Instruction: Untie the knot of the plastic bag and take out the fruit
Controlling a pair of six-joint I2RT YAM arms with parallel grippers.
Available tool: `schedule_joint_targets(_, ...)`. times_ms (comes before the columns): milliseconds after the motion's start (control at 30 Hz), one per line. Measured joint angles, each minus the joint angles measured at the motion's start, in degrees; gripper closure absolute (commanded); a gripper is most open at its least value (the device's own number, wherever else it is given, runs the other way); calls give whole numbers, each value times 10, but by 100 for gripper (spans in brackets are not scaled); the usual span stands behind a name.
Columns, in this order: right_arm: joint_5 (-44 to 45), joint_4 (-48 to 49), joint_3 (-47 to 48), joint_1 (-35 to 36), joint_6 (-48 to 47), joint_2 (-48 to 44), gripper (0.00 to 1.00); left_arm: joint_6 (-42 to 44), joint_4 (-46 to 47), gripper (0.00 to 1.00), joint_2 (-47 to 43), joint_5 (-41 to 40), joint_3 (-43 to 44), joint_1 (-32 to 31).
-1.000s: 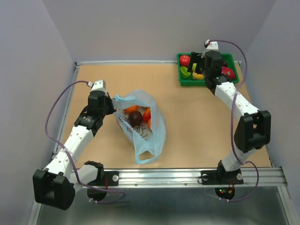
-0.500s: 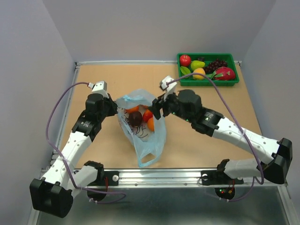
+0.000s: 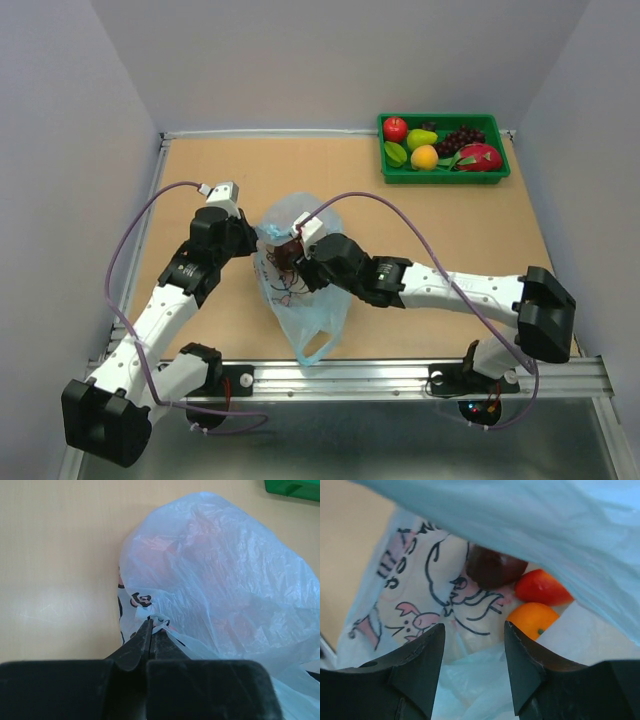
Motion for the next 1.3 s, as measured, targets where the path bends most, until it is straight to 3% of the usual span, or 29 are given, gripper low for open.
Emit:
schedule_joint_targets(267,64,90,-2,-16,36,86,42,0,0,95,9,0,0,0)
schedule_joint_targets(367,64,123,-2,-36,60,129,34,0,0,96,9,0,0,0)
schedule_joint_targets(467,63,173,-7,-56,85,158,33,0,0,96,9,0,0,0)
schedule_joint_targets(667,58,248,-7,-71,108,196,21,0,4,96,14,0,0,0)
schedule_joint_targets(933,42,286,21,-71,125,274,21,0,6,96,19,0,0,0)
schedule_joint_targets(1167,30,336,25,-72,129,298,28,0,9,96,29,4,0,0)
schedule_joint_targets(1200,31,341,25,-72,129,300,26,0,9,96,30,5,0,0)
schedule_joint_targets(1300,33,352,25,-74,135,305,7,0,9,96,31,5,0,0)
